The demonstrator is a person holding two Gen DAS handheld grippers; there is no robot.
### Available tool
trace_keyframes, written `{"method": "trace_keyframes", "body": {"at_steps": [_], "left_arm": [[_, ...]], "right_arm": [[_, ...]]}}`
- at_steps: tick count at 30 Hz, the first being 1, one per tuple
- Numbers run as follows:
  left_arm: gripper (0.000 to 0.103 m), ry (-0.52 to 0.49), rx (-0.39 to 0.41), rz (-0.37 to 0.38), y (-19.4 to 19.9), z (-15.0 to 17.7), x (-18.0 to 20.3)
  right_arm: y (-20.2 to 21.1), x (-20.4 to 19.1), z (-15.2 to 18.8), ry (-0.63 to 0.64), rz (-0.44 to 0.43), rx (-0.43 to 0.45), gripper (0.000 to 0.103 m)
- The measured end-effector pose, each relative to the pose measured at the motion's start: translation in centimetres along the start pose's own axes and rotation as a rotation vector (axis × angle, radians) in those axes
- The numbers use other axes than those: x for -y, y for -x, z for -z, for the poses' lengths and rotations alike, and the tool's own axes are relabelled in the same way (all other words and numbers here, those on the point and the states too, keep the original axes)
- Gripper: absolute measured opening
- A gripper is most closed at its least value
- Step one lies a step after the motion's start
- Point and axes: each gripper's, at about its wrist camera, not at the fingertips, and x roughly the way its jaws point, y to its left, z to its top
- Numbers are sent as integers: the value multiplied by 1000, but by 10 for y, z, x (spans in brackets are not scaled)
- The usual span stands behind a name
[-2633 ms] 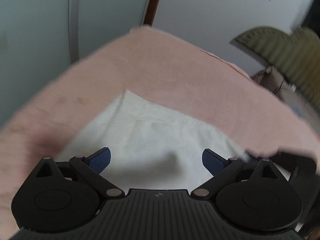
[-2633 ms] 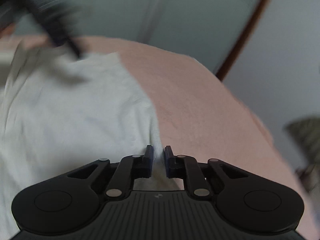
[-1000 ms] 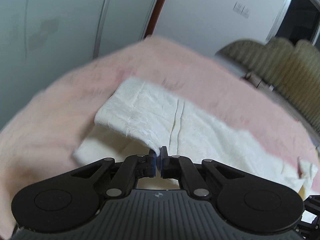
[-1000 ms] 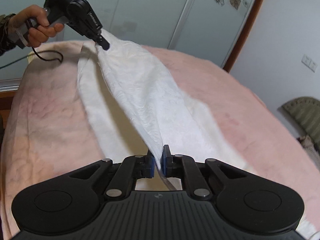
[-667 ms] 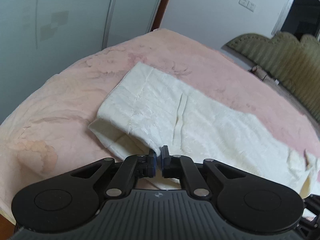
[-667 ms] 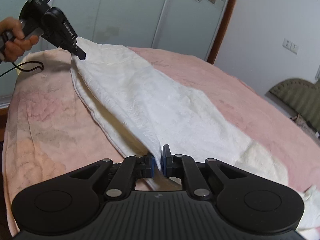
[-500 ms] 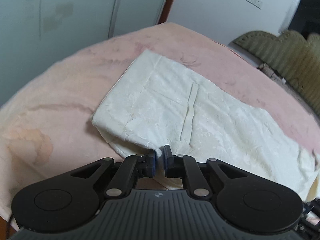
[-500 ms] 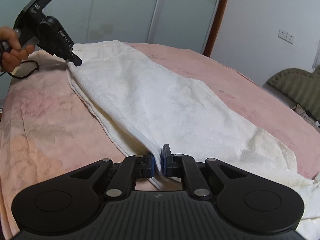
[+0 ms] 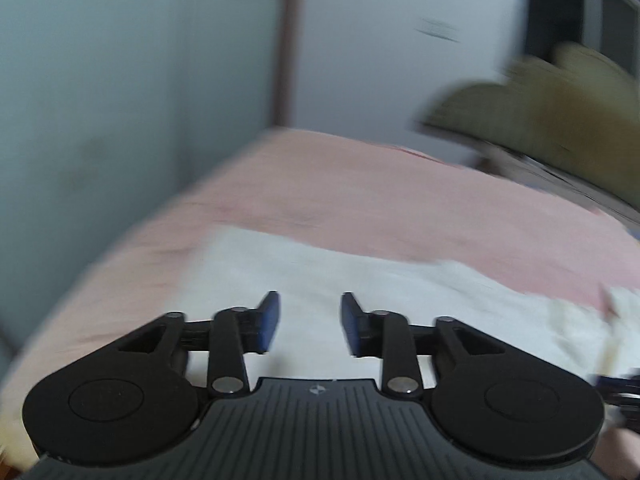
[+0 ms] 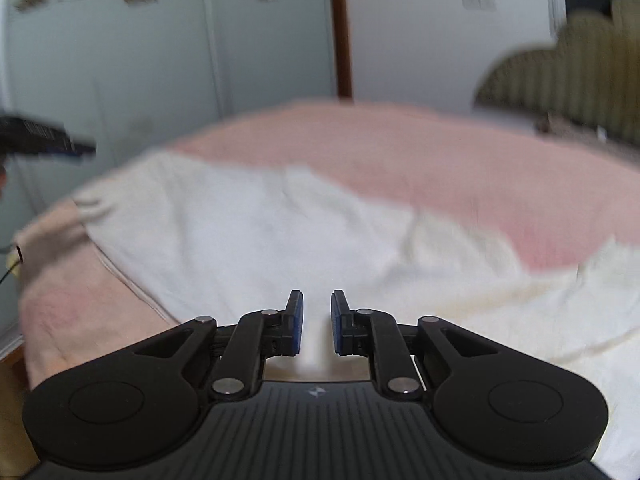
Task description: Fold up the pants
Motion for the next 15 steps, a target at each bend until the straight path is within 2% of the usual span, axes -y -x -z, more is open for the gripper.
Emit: {"method": "trace_keyframes", "body": {"at_steps": [2,4,6,7,9,11,12,13,14,15], "left_arm": [[44,-52,-67,139,-18,3,32],[44,-122,-125,245,-34,8,66],[46,-209,-157,331,-45,15,102],[51,-254,-167,381,-49,18,120],[59,-311,-197,484,-59,24,154],[64,-349,-225,587,-69,33,183],[64,-368,-236,620,-71,39,197],[64,-386,-245,646,-73,44,210],[64,-399,-255,663,-77,47,220],[64,-405,-266,681,-81,51,228]], "right_arm": [[-8,-6,12,49,20,-80,14],[10,-2,18,30,-4,-56,14],[38,19,20,-74,5,15,14],[50,34,22,-123,60,52,14],[68,71,28,-206,229,94,14],[73,108,41,-275,380,61,14],[72,127,52,-310,443,10,14],[69,141,62,-338,490,-59,14],[72,147,69,-349,515,-60,15],[80,150,70,-383,512,-17,16]]}}
